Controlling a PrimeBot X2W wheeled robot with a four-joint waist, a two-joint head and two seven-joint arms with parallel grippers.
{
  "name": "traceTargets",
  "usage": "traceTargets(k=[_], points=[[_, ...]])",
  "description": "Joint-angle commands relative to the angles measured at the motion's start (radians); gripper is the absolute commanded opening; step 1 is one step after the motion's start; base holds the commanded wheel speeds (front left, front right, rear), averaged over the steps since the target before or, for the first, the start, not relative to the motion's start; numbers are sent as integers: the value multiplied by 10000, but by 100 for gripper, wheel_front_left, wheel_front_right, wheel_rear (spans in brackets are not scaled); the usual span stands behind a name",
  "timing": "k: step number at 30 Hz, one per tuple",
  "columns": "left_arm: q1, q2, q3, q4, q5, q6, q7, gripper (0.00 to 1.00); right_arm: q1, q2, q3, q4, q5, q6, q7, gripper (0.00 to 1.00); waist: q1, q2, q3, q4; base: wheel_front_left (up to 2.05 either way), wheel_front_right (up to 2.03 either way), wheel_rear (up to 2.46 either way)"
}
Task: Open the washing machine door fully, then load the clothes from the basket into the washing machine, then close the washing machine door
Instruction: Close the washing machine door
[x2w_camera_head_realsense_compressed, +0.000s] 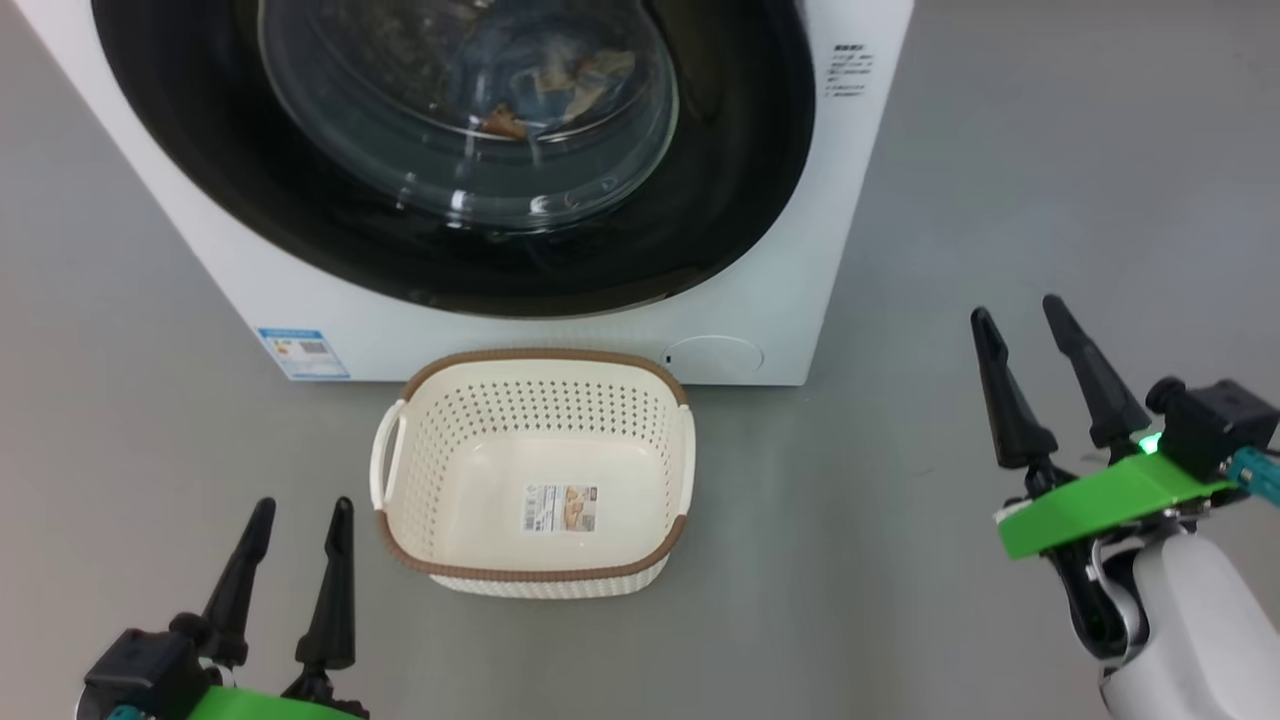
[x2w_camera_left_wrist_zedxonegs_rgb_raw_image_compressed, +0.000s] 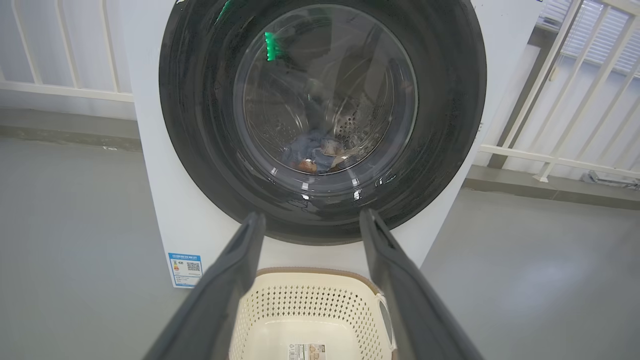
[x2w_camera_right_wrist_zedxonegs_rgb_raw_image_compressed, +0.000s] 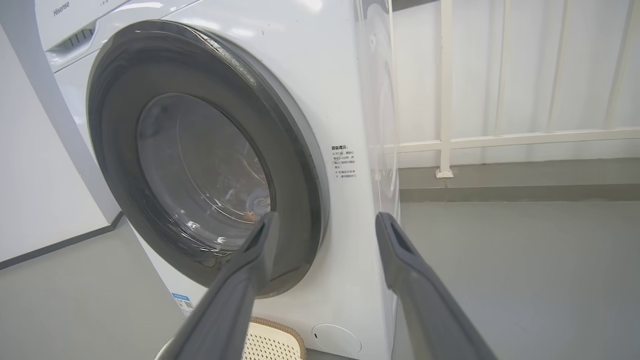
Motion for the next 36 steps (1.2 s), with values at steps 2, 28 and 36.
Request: traceTargets(k=[2,28,36], points=[[-6,272,413,-264,60,-31,-92,100,369,124,160,-441,-193,-27,-46,100,0,0,-316,-304,0,0,0],[460,326,782,-823,394,-31,-92,100,2416,979,-546,-1373,-1150,-27,-46,100,0,0,-581,-956,0,0,0],[397,470,654,-972,207,-31,-92,100,2334,1021,-592,-1368,-1254,-27,-46,100,0,0,-474,-862,0,0,0]])
